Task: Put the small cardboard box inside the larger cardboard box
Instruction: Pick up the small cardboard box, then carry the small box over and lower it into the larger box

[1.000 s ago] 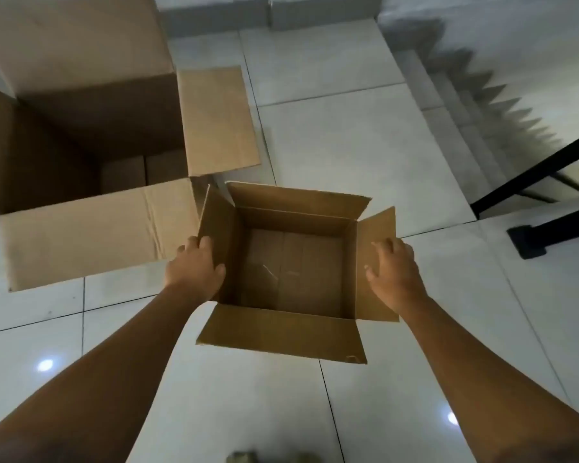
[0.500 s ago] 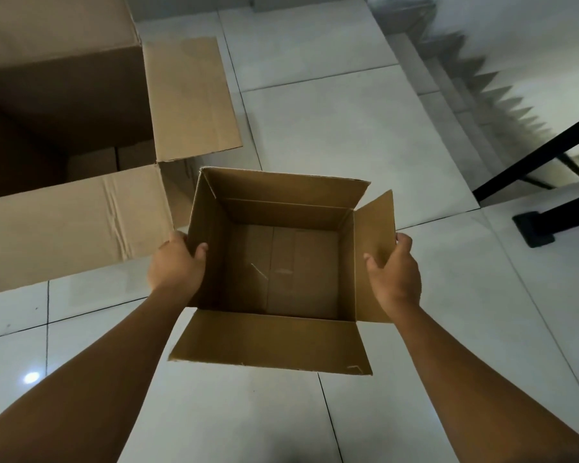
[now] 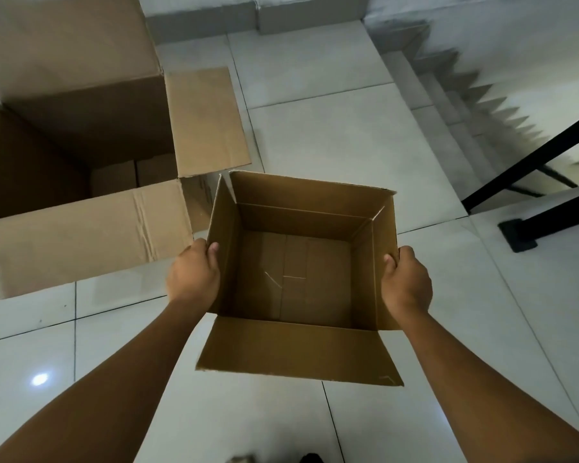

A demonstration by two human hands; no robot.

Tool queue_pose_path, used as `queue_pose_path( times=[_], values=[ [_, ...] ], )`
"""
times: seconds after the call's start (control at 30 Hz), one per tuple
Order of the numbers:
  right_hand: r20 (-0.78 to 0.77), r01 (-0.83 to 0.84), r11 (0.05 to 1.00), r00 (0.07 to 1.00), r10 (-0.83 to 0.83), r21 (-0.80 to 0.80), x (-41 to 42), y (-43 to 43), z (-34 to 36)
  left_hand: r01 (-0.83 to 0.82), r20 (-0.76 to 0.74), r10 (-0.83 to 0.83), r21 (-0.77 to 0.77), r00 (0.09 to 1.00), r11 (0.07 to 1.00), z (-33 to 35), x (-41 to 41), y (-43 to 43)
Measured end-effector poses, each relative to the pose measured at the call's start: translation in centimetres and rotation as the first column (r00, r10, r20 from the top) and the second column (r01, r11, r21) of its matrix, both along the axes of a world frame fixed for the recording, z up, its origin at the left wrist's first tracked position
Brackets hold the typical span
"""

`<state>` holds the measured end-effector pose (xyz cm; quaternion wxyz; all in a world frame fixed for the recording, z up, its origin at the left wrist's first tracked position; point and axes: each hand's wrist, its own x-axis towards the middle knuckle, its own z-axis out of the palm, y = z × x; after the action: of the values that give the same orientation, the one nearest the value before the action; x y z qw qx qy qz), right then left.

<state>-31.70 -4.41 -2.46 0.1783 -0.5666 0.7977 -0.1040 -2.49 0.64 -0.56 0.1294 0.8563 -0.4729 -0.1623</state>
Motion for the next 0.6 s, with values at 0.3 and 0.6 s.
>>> queue_pose_path(
  times=[0.3, 0.6],
  values=[
    [-0.050, -0.042, 0.996, 0.998, 0.038, -0.073, -0.8, -1.1, 13.8, 0.020, -0.039, -0.024, -0.093, 0.999, 0.996, 12.5, -1.0, -0.1],
    [-0.026, -0.058, 0.973, 0.998, 0.054, -0.222, 1.4, -5.2, 27.6, 0.010, -0.024, -0.016, -0.236, 1.000, 0.972, 25.6, 0.7, -3.9]
  ],
)
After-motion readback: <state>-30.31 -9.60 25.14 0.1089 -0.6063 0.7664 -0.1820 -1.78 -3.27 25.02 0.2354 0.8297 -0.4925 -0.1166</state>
